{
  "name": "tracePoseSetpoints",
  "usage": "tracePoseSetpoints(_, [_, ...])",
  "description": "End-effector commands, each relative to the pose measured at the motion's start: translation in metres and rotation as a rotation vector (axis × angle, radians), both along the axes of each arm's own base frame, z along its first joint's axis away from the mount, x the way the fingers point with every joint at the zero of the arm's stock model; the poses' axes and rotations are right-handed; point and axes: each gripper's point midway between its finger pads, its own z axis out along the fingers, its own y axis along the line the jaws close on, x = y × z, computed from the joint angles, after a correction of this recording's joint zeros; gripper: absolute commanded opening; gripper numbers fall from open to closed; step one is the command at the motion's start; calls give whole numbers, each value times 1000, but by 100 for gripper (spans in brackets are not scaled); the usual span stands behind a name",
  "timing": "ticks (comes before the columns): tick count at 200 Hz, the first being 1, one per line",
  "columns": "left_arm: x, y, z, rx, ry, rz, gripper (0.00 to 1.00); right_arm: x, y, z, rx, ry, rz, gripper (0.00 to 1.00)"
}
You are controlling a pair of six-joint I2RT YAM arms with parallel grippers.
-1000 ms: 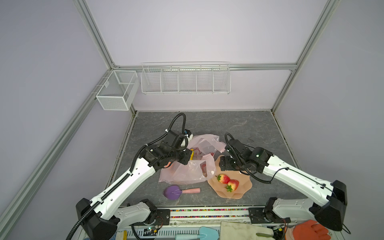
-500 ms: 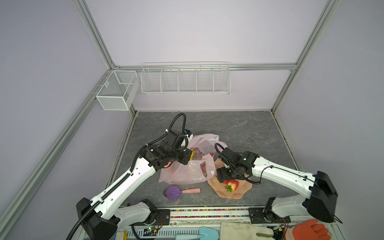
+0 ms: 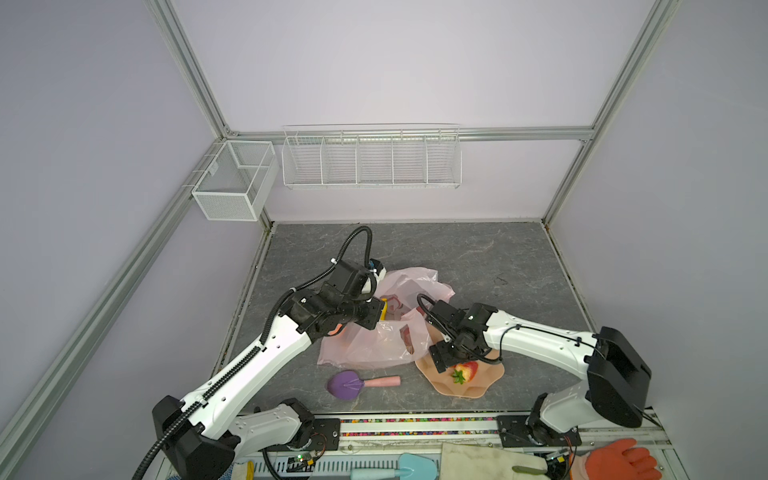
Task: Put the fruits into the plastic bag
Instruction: 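Lower the right gripper and grasp a second strawberry in the bowl, then lift the second strawberry with the right gripper and carry it into the bag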
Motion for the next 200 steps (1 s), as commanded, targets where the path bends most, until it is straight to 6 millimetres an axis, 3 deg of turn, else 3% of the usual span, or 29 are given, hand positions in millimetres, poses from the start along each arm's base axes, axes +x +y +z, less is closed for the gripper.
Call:
tracePoseSetpoints(1, [-1, 0, 5, -8, -12, -2, 0, -2, -7, -11, -52, 5, 30, 93])
tracePoseSetpoints(70, [-2, 2, 6, -4, -10, 3, 0, 14, -7, -25, -104, -1, 10, 100])
tracePoseSetpoints(140, [-1, 2, 6, -1, -15, 5, 0, 28, -9, -29, -84, -11, -39, 81])
tracePoseSetpoints(200, [-1, 3, 6, 2, -13, 5, 0, 36, -10, -29, -65, -24, -67, 72])
